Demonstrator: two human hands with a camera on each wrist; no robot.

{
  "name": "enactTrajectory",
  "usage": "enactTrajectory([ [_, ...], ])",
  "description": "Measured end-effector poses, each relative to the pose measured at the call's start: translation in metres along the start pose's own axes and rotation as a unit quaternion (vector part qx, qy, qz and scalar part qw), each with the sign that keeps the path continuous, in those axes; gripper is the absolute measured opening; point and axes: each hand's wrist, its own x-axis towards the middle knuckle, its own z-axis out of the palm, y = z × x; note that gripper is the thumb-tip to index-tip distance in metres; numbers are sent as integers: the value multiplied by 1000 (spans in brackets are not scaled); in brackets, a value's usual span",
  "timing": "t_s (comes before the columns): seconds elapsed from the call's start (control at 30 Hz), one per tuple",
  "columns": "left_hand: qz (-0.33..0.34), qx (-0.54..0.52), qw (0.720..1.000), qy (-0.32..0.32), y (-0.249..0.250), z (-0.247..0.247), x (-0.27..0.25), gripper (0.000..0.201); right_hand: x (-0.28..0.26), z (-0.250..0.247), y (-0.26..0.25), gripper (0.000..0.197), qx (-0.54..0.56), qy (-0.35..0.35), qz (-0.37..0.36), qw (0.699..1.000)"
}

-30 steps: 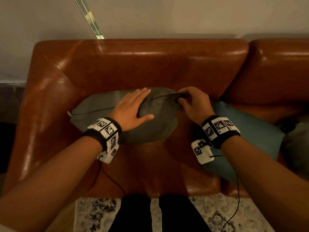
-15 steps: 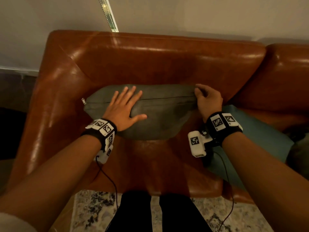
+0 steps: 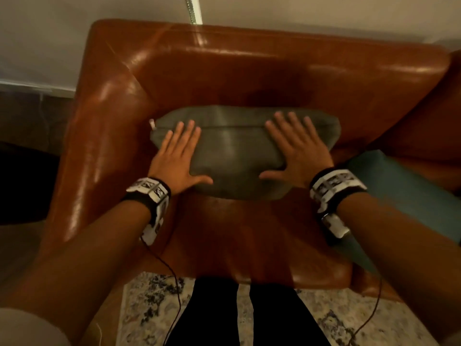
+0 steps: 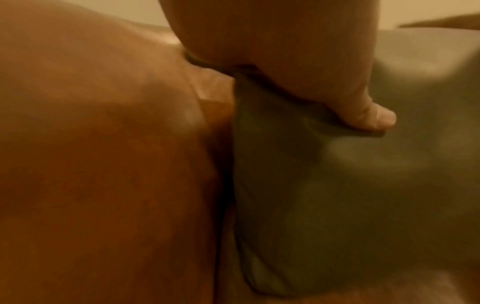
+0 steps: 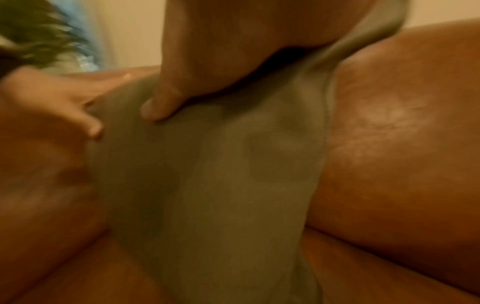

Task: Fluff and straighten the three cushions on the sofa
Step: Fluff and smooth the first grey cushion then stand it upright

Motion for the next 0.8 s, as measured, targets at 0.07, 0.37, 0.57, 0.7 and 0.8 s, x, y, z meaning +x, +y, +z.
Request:
enactTrajectory([
  [0.07, -35, 3, 999, -2, -16, -7, 9, 129, 12, -10, 19, 130, 17, -29, 48, 998],
  [0.37, -275, -561, 779, 52, 16, -10, -3, 148, 30, -37, 44, 158, 83, -184, 101, 974],
  [0.57, -233, -496, 836, 27, 25, -40, -1, 89, 33, -29, 8, 155, 152, -134, 129, 971],
  [0.7, -134, -383, 904, 135, 39, -93, 2, 76, 4, -37, 18, 144, 292, -69, 170, 938],
  [0.8, -48, -337, 934, 110, 60, -123, 26, 87, -14, -20, 25, 149, 349, -111, 217, 905],
])
